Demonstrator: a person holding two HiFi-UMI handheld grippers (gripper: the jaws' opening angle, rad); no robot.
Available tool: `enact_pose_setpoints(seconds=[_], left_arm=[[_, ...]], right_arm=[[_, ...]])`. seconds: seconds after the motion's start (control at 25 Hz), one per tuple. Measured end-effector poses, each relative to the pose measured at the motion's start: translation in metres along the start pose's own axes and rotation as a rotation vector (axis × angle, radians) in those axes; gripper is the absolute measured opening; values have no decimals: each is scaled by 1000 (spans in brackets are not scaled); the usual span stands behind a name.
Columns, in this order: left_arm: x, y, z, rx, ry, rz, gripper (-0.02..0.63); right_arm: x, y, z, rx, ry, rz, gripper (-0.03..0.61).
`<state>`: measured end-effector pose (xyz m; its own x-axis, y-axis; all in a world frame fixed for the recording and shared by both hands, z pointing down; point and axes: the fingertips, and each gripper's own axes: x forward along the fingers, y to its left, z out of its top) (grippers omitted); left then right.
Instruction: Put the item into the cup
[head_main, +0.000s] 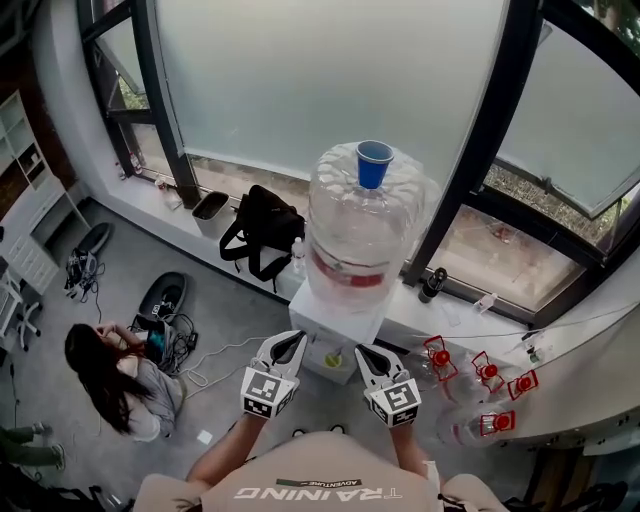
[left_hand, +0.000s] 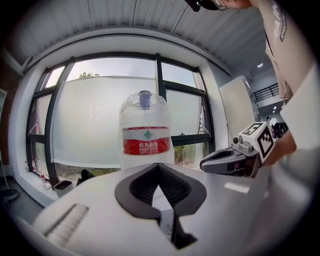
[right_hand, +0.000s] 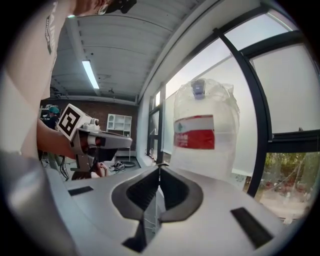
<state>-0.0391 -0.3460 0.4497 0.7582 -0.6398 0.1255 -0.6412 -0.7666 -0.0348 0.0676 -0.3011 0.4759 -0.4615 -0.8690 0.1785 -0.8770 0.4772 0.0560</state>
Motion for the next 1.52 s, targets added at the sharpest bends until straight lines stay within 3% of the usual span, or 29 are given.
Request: enact_pose_setpoints(seconds=[0.2,0.44,0.84,1.0,1.2,1.52], left_arm=[[-10,9,5,-40,-17,40,8],[-18,14,14,-2,-57,118,8],[-3,-8,15,3,-25,47,8],[-8,-11,15,-74,-31,58,8],[-8,-9,12,-88,-17,54,8],[-5,-11,8,-88,6,26,8]], right_arm=[[3,-3,16,29,-64,24,12],[-2,-6,32,36,-97,-6,12],[-19,-20,34,84,-123,-27,12],[-23,-23,30,29,-105,-25,12],[-20,-26,36,-15,-87,0,12],[-17,-29,39,56,-103,3,12]])
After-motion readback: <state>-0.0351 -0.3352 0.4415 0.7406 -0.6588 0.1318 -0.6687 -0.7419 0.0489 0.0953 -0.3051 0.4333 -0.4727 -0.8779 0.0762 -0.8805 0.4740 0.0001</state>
